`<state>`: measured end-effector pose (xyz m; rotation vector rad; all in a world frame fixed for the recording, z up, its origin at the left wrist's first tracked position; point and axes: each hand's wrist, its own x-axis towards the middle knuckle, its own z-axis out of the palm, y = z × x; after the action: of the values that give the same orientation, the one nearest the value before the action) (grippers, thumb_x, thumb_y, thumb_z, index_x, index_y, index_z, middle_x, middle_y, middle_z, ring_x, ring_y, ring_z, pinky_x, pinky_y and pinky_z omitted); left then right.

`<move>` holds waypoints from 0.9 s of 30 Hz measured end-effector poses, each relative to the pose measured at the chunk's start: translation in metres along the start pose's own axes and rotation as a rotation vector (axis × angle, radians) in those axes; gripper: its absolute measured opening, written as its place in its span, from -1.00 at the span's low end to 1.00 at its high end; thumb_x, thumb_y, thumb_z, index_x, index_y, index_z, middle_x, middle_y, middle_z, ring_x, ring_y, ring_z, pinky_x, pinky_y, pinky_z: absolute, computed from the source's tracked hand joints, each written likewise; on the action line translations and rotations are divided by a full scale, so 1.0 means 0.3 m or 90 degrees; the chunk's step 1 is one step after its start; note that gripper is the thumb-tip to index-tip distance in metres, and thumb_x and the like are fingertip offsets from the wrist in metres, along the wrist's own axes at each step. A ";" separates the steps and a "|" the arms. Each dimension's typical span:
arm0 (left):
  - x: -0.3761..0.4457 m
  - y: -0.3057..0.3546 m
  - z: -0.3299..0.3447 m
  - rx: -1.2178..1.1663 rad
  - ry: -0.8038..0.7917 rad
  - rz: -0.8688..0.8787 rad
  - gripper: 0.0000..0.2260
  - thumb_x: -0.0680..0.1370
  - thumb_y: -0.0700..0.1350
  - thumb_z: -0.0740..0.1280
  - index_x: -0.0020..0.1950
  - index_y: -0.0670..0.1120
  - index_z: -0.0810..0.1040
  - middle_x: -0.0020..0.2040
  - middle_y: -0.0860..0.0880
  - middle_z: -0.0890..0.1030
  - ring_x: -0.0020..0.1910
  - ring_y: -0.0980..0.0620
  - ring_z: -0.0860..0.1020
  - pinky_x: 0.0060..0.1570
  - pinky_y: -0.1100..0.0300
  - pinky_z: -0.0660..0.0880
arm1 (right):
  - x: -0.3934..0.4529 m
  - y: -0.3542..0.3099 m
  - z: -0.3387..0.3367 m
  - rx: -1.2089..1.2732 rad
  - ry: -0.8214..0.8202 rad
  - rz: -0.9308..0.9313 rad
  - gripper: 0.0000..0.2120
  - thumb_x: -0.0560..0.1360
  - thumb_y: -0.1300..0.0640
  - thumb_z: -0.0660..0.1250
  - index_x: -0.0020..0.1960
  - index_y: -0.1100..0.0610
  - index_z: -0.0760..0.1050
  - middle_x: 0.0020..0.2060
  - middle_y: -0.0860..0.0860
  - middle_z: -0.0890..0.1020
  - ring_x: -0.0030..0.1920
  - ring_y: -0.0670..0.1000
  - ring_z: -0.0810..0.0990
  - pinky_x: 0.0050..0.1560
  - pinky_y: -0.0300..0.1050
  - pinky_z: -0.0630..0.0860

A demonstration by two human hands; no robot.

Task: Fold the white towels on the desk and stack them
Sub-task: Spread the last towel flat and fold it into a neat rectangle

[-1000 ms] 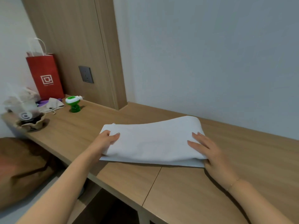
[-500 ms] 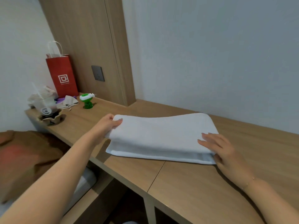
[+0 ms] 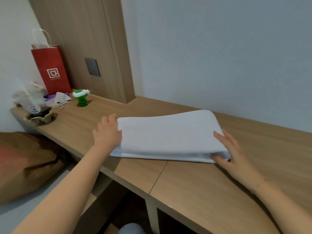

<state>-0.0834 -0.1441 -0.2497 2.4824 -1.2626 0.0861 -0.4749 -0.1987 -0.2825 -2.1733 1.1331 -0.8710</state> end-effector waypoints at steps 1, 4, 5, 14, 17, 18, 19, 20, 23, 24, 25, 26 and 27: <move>-0.015 0.036 0.000 0.051 0.055 0.044 -0.46 0.60 -0.07 0.27 0.54 -0.01 0.15 0.43 -0.12 0.30 0.34 -0.17 0.36 0.27 -0.08 0.30 | 0.003 -0.003 0.004 -0.003 0.008 0.010 -0.38 0.51 0.20 0.40 0.48 -0.11 0.27 0.52 -0.15 0.07 0.50 -0.19 0.06 0.38 -0.25 0.11; -0.085 0.195 0.027 -0.055 0.028 0.185 -0.58 0.63 0.05 0.20 0.50 0.05 0.30 0.47 -0.04 0.35 0.42 -0.09 0.33 0.36 0.00 0.23 | 0.003 -0.016 0.016 -0.035 0.051 0.024 -0.41 0.50 0.34 0.35 0.45 -0.06 0.35 0.50 -0.13 0.12 0.47 -0.11 0.18 0.35 -0.30 0.15; -0.118 0.247 0.052 -0.088 -0.022 0.209 -0.58 0.64 0.10 0.17 0.50 0.07 0.31 0.51 -0.02 0.32 0.47 -0.06 0.28 0.42 0.00 0.18 | 0.001 -0.020 0.017 -0.049 0.069 0.026 -0.41 0.49 0.38 0.33 0.43 -0.04 0.38 0.48 -0.13 0.16 0.44 -0.09 0.24 0.33 -0.31 0.18; -0.208 0.294 0.177 0.032 -0.141 0.302 -0.49 0.62 0.27 -0.16 0.58 0.27 -0.07 0.62 0.07 -0.11 0.59 0.06 -0.16 0.51 -0.08 -0.25 | -0.001 -0.056 0.015 -0.402 -0.060 0.016 -0.42 0.60 0.23 0.09 0.58 0.04 0.02 0.57 0.07 0.00 0.56 0.05 0.03 0.48 -0.20 -0.19; -0.144 0.282 0.160 0.064 -0.178 0.336 -0.48 0.61 0.30 -0.17 0.57 0.27 -0.11 0.62 0.09 -0.12 0.59 0.05 -0.17 0.47 -0.15 -0.32 | -0.056 -0.113 -0.004 -0.505 -0.076 0.005 -0.43 0.59 0.02 0.09 0.57 0.03 0.09 0.54 0.08 0.17 0.46 0.06 0.25 0.42 -0.14 0.21; -0.118 0.277 0.152 0.084 -0.192 0.329 -0.46 0.60 0.32 -0.17 0.57 0.27 -0.13 0.62 0.09 -0.14 0.59 0.03 -0.18 0.44 -0.20 -0.35 | -0.084 -0.138 -0.004 -0.535 -0.066 -0.023 -0.44 0.57 -0.05 0.09 0.54 0.04 0.19 0.48 0.08 0.33 0.34 0.05 0.36 0.30 -0.13 0.34; -0.094 0.278 0.143 0.099 -0.208 0.312 -0.44 0.59 0.34 -0.16 0.58 0.25 -0.13 0.62 0.08 -0.14 0.59 0.00 -0.18 0.42 -0.24 -0.36 | -0.111 -0.168 -0.004 -0.546 -0.053 -0.054 -0.46 0.54 -0.11 0.09 0.47 0.04 0.33 0.36 0.05 0.49 0.19 0.02 0.42 0.17 -0.14 0.39; -0.077 0.285 0.132 0.101 -0.223 0.290 -0.41 0.59 0.35 -0.15 0.59 0.22 -0.10 0.62 0.05 -0.13 0.59 -0.03 -0.17 0.42 -0.27 -0.35 | -0.137 -0.199 -0.006 -0.532 -0.044 -0.081 -0.49 0.53 -0.18 0.07 0.37 0.02 0.46 0.19 -0.01 0.59 0.06 -0.01 0.43 0.05 -0.15 0.41; -0.096 0.327 0.108 0.027 -0.198 0.239 -0.47 0.64 0.24 0.02 0.58 0.07 0.14 0.62 -0.05 0.04 0.59 -0.09 -0.02 0.47 -0.25 -0.20 | -0.181 -0.250 -0.043 -0.376 -0.104 -0.081 -0.47 0.47 -0.35 -0.02 0.09 -0.11 0.61 -0.07 -0.17 0.59 -0.04 -0.11 0.44 -0.09 -0.17 0.47; -0.129 0.337 0.103 -0.065 -0.161 0.217 -0.52 0.65 0.16 0.11 0.54 0.03 0.24 0.59 -0.07 0.14 0.57 -0.08 0.06 0.49 -0.18 -0.10 | -0.182 -0.250 -0.062 -0.285 -0.135 -0.063 -0.51 0.47 -0.36 0.04 0.03 -0.14 0.63 -0.09 -0.17 0.58 -0.03 -0.14 0.47 -0.05 -0.14 0.50; -0.173 0.343 0.099 -0.184 -0.113 0.193 -0.57 0.64 0.07 0.21 0.49 -0.01 0.33 0.54 -0.07 0.25 0.54 -0.07 0.16 0.48 -0.08 0.05 | -0.177 -0.247 -0.083 -0.178 -0.155 -0.036 -0.61 0.49 -0.30 0.14 -0.01 -0.14 0.66 -0.11 -0.14 0.60 -0.02 -0.15 0.51 0.01 -0.11 0.51; -0.231 0.343 0.095 -0.303 -0.060 0.172 -0.62 0.61 0.00 0.29 0.42 -0.03 0.41 0.46 -0.06 0.36 0.47 -0.05 0.28 0.40 0.05 0.22 | -0.167 -0.237 -0.103 -0.069 -0.137 -0.009 -0.71 0.52 -0.20 0.23 -0.06 -0.11 0.68 -0.13 -0.11 0.63 -0.01 -0.16 0.55 0.05 -0.11 0.52; -0.297 0.344 0.090 -0.393 -0.004 0.158 -0.67 0.57 -0.04 0.35 0.33 -0.03 0.47 0.34 -0.02 0.44 0.35 -0.01 0.39 0.23 0.16 0.33 | -0.150 -0.219 -0.123 0.033 -0.070 0.020 -0.78 0.54 -0.08 0.30 -0.10 -0.07 0.70 -0.14 -0.11 0.67 -0.02 -0.17 0.59 0.07 -0.13 0.52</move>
<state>-0.2213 -0.1402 -0.2645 1.8007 -1.3439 -0.2186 -0.4890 -0.1330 -0.2257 -2.1288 1.0757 -0.7495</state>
